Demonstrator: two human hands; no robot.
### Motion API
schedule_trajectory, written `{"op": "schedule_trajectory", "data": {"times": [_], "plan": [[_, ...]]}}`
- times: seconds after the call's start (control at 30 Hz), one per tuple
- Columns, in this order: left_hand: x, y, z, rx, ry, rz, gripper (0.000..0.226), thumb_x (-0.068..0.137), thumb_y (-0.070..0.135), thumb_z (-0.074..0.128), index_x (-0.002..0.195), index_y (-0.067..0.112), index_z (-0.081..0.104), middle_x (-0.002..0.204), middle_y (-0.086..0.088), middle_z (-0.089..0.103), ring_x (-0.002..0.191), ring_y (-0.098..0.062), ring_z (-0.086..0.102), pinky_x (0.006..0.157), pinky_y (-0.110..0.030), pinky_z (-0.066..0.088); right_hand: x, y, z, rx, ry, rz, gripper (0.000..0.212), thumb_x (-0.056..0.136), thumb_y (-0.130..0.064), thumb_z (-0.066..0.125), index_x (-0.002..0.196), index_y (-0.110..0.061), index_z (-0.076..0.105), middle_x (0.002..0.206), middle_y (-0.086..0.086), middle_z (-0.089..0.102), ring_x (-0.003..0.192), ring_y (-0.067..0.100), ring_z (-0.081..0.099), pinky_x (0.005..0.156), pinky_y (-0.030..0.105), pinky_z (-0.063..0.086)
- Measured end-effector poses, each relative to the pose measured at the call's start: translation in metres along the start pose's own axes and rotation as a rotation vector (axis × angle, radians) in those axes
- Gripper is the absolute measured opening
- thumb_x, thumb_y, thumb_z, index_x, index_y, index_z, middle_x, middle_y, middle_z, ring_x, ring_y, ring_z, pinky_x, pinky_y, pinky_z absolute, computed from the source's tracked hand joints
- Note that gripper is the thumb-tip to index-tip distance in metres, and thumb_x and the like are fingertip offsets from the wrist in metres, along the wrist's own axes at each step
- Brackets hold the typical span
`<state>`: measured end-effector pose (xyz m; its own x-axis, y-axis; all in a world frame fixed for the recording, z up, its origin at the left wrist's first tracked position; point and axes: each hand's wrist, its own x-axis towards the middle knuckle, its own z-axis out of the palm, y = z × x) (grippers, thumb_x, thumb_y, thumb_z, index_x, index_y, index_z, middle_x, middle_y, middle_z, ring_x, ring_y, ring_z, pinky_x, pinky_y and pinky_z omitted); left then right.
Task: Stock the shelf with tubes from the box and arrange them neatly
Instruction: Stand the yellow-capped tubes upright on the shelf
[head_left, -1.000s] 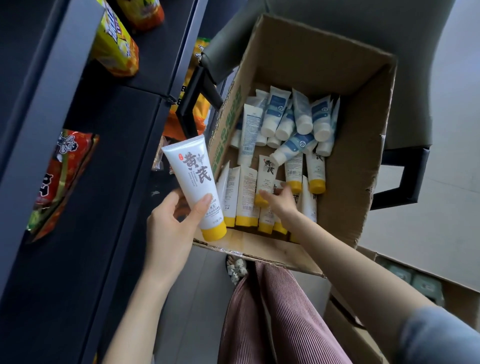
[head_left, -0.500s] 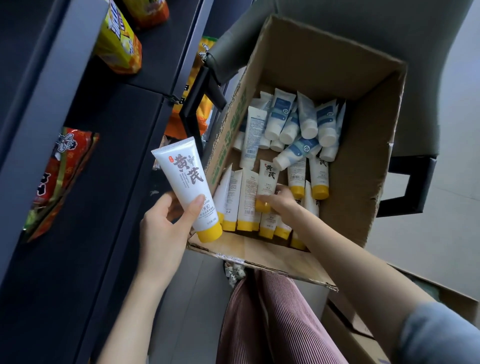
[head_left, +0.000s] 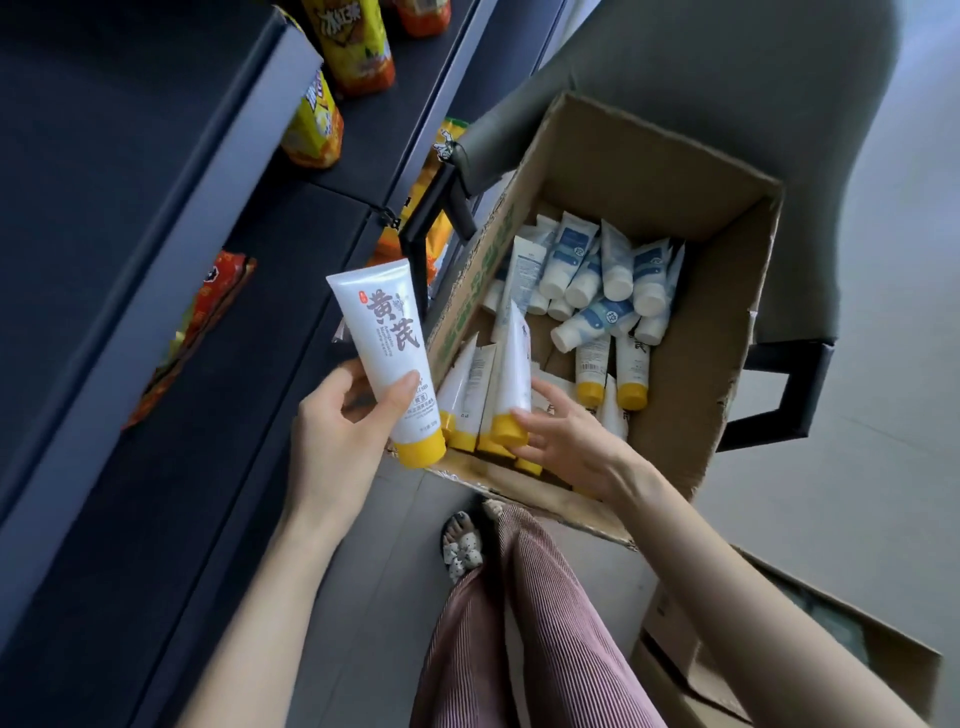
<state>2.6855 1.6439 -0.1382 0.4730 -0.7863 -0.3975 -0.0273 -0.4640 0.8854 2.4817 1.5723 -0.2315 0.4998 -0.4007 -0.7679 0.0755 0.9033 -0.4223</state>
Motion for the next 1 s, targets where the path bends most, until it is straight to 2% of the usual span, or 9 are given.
{"op": "schedule_trajectory", "data": {"times": [0.13,0.27,0.37,0.5,0.6,0.7,0.83,1.0], "plan": [[-0.022,0.023,-0.011,-0.101,-0.031,0.03,0.017,0.084,0.015,0.067,0.096,0.026,0.065,0.09,0.015,0.074,0.083,-0.003,0.069,0.062,-0.023,0.057,-0.04,-0.022,0.023,-0.048,-0.245,-0.109,0.068,0.082,-0.005,0.062,0.141,-0.025,0.036,0.124,0.014,0.062,0.103,0.025,0.065,0.086,0.034,0.056],[-0.047,0.052,-0.03,-0.126,-0.042,0.113,0.016,0.084,0.014,0.067,0.096,0.024,0.067,0.094,0.01,0.074,0.085,-0.005,0.069,0.069,-0.028,0.059,-0.08,-0.045,0.053,-0.188,-0.378,-0.18,0.065,0.082,-0.004,0.056,0.141,-0.025,0.036,0.123,0.011,0.062,0.106,0.027,0.063,0.088,0.037,0.054],[-0.066,0.075,-0.049,-0.117,-0.033,0.198,0.017,0.078,0.027,0.069,0.096,0.03,0.068,0.095,0.012,0.074,0.088,-0.005,0.069,0.074,-0.027,0.058,-0.107,-0.06,0.082,-0.275,-0.437,-0.218,0.066,0.079,-0.004,0.06,0.138,-0.026,0.039,0.116,0.01,0.064,0.104,0.027,0.063,0.088,0.037,0.054],[-0.092,0.109,-0.077,-0.109,-0.007,0.327,0.023,0.073,0.037,0.069,0.096,0.032,0.068,0.094,0.014,0.074,0.086,-0.003,0.069,0.068,-0.019,0.055,-0.14,-0.075,0.126,-0.327,-0.534,-0.269,0.067,0.075,-0.01,0.065,0.137,-0.023,0.042,0.114,0.01,0.065,0.101,0.025,0.064,0.085,0.035,0.055],[-0.116,0.132,-0.098,-0.111,0.046,0.421,0.02,0.076,0.035,0.069,0.097,0.034,0.068,0.093,0.015,0.073,0.084,-0.002,0.069,0.066,-0.014,0.053,-0.164,-0.08,0.159,-0.375,-0.601,-0.302,0.068,0.076,-0.012,0.064,0.139,-0.019,0.04,0.116,0.011,0.064,0.101,0.024,0.064,0.082,0.035,0.055],[-0.143,0.148,-0.121,-0.108,0.103,0.49,0.023,0.079,0.032,0.071,0.102,0.035,0.067,0.098,0.014,0.073,0.088,-0.004,0.069,0.07,-0.015,0.053,-0.186,-0.082,0.194,-0.416,-0.685,-0.332,0.077,0.072,-0.02,0.077,0.139,-0.015,0.039,0.117,0.007,0.064,0.102,0.022,0.064,0.081,0.034,0.054],[-0.179,0.158,-0.147,-0.139,0.21,0.528,0.025,0.076,0.032,0.068,0.101,0.034,0.067,0.098,0.013,0.073,0.09,-0.005,0.069,0.073,-0.019,0.056,-0.213,-0.082,0.235,-0.445,-0.809,-0.335,0.066,0.072,-0.034,0.079,0.131,-0.023,0.052,0.117,0.004,0.063,0.101,0.021,0.062,0.078,0.035,0.053],[-0.219,0.166,-0.17,-0.158,0.366,0.577,0.028,0.076,0.035,0.068,0.104,0.032,0.067,0.099,0.015,0.073,0.091,-0.003,0.068,0.069,-0.012,0.053,-0.235,-0.083,0.274,-0.483,-0.921,-0.291,0.06,0.069,-0.037,0.081,0.125,-0.027,0.061,0.117,0.003,0.065,0.1,0.016,0.063,0.076,0.032,0.055]]}}
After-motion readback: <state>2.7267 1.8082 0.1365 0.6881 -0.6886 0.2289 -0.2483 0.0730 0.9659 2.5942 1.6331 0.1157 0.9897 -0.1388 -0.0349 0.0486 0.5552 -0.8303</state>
